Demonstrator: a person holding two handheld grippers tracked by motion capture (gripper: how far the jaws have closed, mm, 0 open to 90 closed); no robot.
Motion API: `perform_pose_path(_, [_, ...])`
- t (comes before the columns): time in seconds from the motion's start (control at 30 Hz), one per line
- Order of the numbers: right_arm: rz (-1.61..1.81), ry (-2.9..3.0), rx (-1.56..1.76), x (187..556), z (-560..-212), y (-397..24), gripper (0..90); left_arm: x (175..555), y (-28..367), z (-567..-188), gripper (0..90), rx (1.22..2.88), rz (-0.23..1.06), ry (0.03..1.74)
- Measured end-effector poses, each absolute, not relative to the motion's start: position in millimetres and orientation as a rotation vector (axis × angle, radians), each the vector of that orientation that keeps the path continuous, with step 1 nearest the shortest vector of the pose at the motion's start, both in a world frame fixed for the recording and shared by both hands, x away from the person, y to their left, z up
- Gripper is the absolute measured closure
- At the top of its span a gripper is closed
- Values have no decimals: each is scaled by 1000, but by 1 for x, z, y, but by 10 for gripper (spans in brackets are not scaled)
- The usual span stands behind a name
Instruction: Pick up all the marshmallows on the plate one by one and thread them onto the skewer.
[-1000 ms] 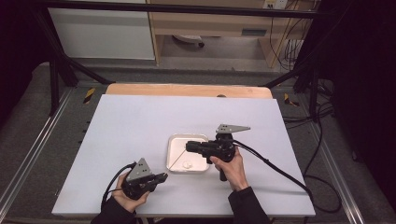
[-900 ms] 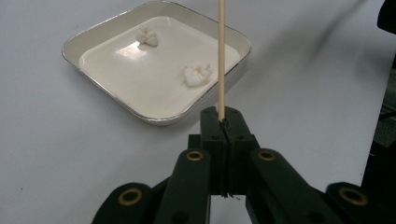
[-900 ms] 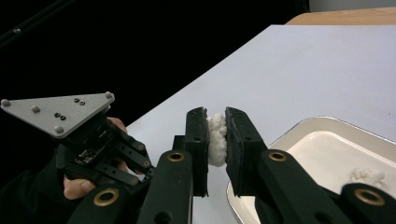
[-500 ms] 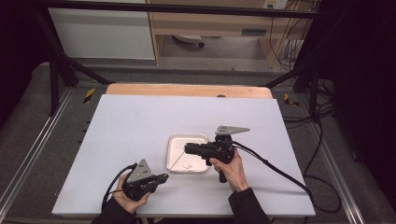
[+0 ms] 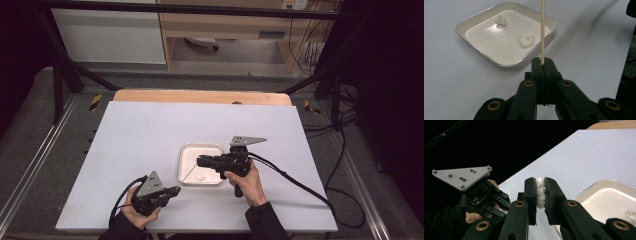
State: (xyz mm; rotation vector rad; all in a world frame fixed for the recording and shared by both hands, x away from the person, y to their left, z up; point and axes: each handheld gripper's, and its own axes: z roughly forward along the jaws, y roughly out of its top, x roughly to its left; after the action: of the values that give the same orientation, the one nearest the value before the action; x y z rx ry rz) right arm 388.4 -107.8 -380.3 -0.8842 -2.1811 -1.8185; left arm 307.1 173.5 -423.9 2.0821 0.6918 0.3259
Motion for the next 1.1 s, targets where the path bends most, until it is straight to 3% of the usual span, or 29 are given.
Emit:
perform_pose_path(0.63, [-1800, -2186, -871, 385, -384, -105, 809, 307, 168, -422, 888, 2070, 332, 682])
perform_pose_path(1.1, [-1677, -2228, -841, 378, -406, -86, 796, 310, 155, -418, 887, 2032, 343, 712])
